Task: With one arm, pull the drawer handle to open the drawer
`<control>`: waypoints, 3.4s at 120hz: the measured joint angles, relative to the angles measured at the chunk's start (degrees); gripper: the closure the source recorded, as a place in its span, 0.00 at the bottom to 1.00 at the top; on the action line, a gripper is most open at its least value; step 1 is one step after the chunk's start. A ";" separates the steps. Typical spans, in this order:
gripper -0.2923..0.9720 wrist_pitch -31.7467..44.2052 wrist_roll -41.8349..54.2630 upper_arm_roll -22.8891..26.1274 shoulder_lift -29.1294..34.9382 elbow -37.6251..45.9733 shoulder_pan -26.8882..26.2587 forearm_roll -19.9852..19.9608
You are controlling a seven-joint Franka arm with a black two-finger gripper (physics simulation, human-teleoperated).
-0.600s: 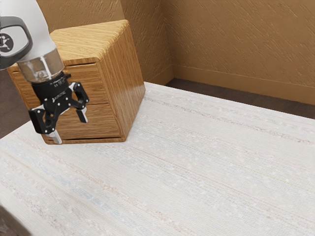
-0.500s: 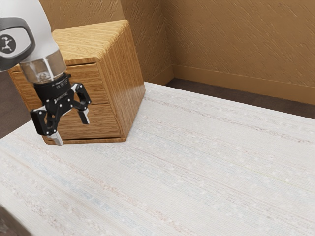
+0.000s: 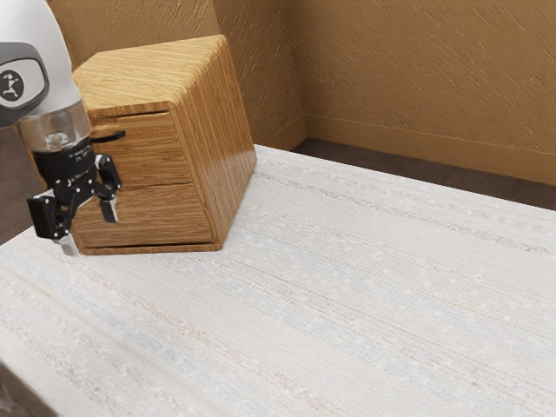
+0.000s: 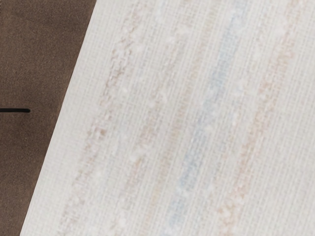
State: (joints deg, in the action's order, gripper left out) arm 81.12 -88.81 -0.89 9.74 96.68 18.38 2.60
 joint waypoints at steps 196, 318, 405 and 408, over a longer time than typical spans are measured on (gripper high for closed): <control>0.23 19.11 -2.59 -2.85 -16.45 -21.82 6.75 -0.41; 0.26 22.40 -2.01 -2.26 -20.92 -24.29 7.46 -0.41; 0.55 23.20 -1.48 -2.71 -17.32 -18.63 8.46 -1.54; 0.57 23.31 -1.47 -2.72 -17.26 -18.54 8.47 -1.58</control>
State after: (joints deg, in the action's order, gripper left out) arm 104.44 -90.28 -3.61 -7.52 78.14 26.85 1.02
